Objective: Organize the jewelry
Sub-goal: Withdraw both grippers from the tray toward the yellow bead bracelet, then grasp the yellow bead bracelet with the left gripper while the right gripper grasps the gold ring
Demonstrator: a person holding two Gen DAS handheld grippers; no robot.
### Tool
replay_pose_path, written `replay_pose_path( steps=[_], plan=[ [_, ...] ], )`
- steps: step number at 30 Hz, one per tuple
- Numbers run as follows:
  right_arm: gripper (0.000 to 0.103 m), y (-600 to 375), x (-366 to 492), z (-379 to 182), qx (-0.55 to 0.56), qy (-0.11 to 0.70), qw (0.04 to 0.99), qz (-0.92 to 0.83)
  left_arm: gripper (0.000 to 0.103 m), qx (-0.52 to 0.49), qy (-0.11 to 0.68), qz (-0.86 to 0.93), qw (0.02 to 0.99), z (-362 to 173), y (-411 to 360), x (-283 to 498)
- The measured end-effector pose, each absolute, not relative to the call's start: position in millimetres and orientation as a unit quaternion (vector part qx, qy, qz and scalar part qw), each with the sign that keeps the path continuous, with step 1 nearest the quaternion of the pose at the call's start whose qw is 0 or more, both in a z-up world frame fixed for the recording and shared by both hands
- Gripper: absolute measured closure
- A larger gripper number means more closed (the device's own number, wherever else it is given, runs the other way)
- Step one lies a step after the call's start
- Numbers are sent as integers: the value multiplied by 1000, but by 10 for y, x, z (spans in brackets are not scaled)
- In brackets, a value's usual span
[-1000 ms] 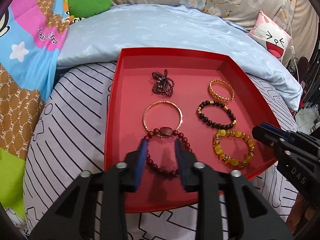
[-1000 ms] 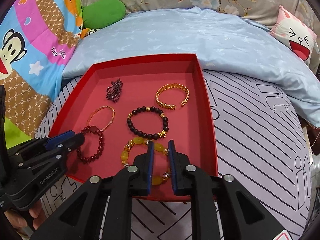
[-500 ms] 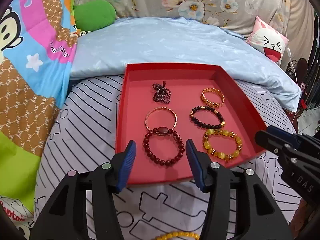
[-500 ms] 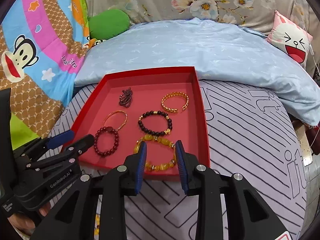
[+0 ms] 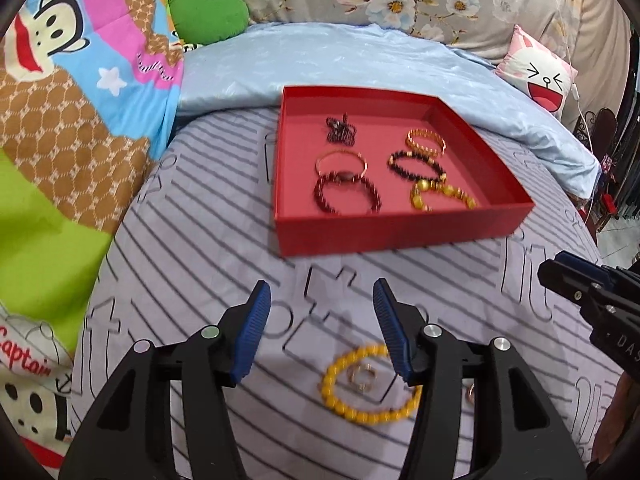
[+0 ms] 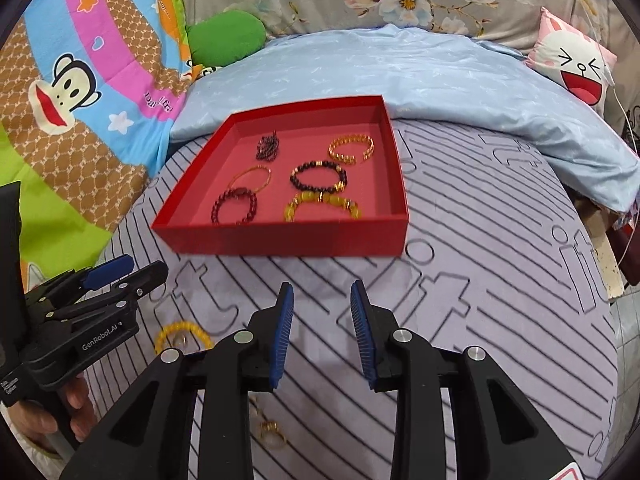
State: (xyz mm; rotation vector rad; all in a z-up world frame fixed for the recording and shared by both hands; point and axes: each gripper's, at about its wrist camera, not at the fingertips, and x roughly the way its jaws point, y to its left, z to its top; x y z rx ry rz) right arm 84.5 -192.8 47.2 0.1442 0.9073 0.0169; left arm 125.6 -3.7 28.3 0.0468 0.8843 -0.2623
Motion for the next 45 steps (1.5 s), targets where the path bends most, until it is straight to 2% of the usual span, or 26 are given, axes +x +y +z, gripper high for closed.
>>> replay_pose_path(
  steps=[23,31,35,45],
  plan=[
    [74,-1815,342,216,74,467,881,17,55,28,454,-121,882,-95,46,876],
    [74,-1756,305,155,71,475,877,25,69,35,446,-124,886,-108,9,831],
    [74,-1707,252,111,70,480,874,32,92,30,450,-135,882,-91,-3,824],
    [74,-1584,185,28,60,489,869,50,95,15,462,-157,873,-79,-58,775]
  ],
)
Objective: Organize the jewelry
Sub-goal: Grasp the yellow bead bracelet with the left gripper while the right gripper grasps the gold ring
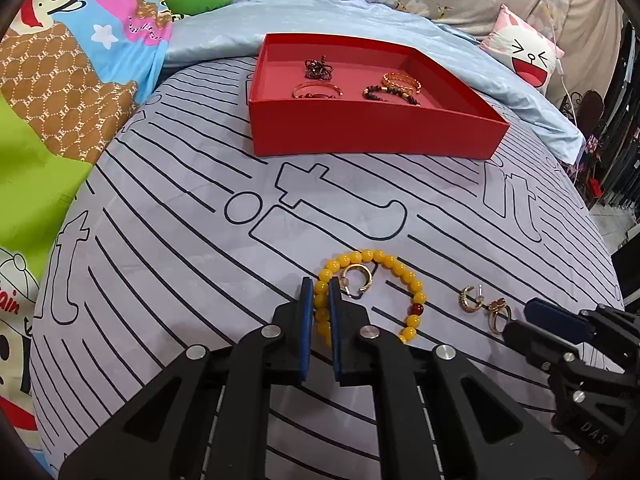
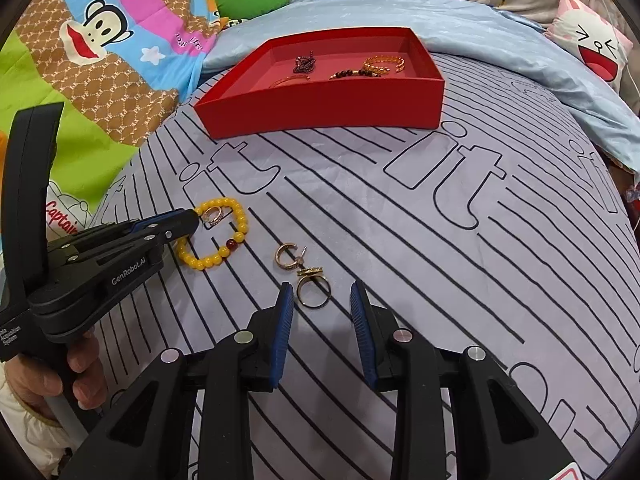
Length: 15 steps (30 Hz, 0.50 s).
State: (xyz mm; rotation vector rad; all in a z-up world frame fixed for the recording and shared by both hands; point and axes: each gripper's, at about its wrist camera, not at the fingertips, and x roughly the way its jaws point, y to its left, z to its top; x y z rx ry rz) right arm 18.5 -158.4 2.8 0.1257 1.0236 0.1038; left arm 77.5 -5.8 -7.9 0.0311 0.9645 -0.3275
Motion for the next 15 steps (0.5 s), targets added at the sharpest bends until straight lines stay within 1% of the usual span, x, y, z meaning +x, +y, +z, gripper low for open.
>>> replay_pose_path(
  steps=[9,11,12,13,15],
  plan=[
    [74,-1522,229,-34,48,490,869,51,95,12,466,-162,870,-84,-87,756],
    [76,-1510,234,-36,41,488,870,50,95,13,466,-164,869,-84,-96,755],
    [79,-1507,237,-34,40,488,870,50,95,13,466,-164,869,-85,-97,755],
    [84,-1502,240,-36,37,488,871,51,95,13,466,-165,869,-86,-100,753],
    [84,-1499,246,-41,37,487,871,51,95,12,467,-166,869,-85,-102,748]
  ],
)
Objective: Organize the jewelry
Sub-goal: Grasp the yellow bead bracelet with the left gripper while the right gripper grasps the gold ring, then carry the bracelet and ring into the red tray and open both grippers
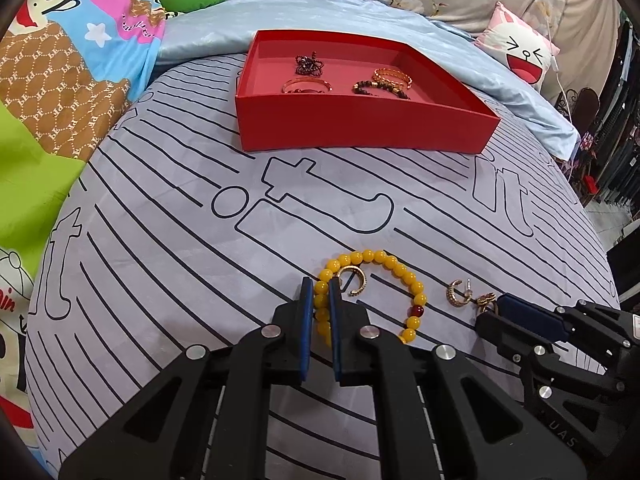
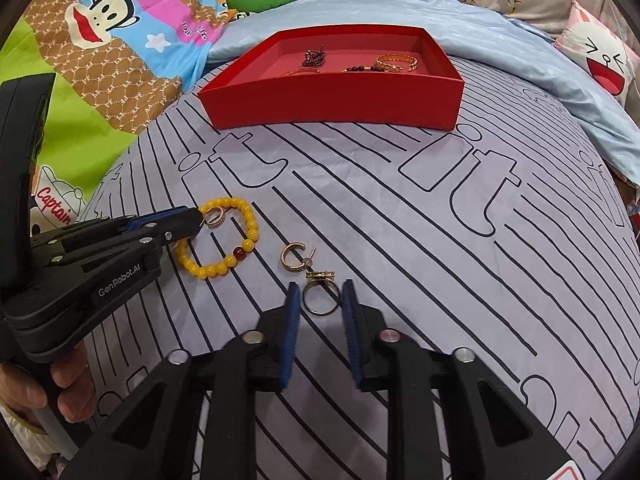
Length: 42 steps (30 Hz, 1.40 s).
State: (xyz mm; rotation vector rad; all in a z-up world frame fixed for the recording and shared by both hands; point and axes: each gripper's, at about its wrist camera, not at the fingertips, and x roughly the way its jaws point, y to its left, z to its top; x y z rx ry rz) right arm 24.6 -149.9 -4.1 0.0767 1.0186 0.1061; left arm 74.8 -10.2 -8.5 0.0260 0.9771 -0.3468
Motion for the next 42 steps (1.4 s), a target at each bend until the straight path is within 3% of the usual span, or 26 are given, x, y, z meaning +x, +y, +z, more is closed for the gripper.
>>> replay_pose_path(
  steps=[26,42],
  plan=[
    [84,-1675,323,280,63,456,886,50,96,3,417,-232,879,573,-387,665],
    [84,-2040,1124,765,71,403,912,33,96,22,352,-269,896,1147,-798,1402]
  ],
)
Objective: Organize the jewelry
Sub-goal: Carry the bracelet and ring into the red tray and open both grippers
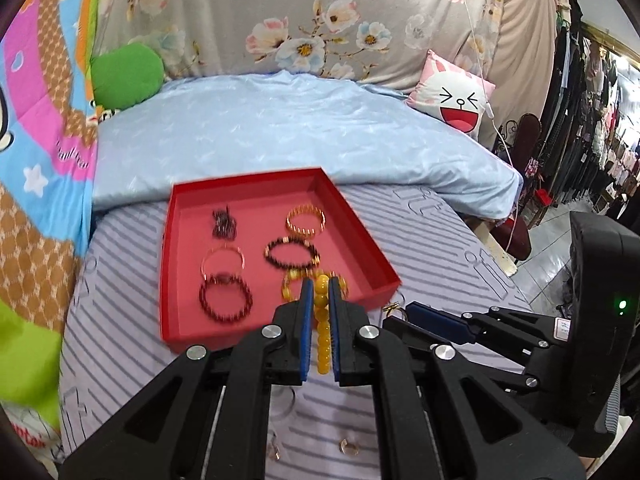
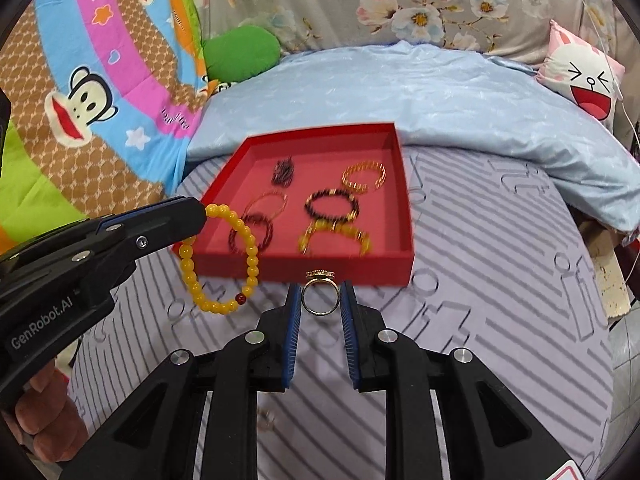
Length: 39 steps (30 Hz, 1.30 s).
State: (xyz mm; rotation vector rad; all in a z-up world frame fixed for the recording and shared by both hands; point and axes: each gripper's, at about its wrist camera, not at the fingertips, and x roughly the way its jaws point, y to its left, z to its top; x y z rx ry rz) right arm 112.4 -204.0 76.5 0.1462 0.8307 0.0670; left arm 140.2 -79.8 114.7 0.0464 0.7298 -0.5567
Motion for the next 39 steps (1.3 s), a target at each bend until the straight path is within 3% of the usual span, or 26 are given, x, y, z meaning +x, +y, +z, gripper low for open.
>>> replay_pose_path(
  steps=[18,31,36,39],
  plan=[
    [84,-2266,2510,515,67,421,904,35,96,8,413,-259,873,604,-1150,3103],
    [84,-2300,2802,337,65,437,896,33,94,-11,454,-224,862,314,-1068,3475],
    [84,-2257,2865,356,61,437,897,36,78,-10,449,-201,871,336,-978,3475],
    [84,-2258,2834,356,57,435,898,31,75,-5,438,-191,878,392,-917,3418]
  ],
)
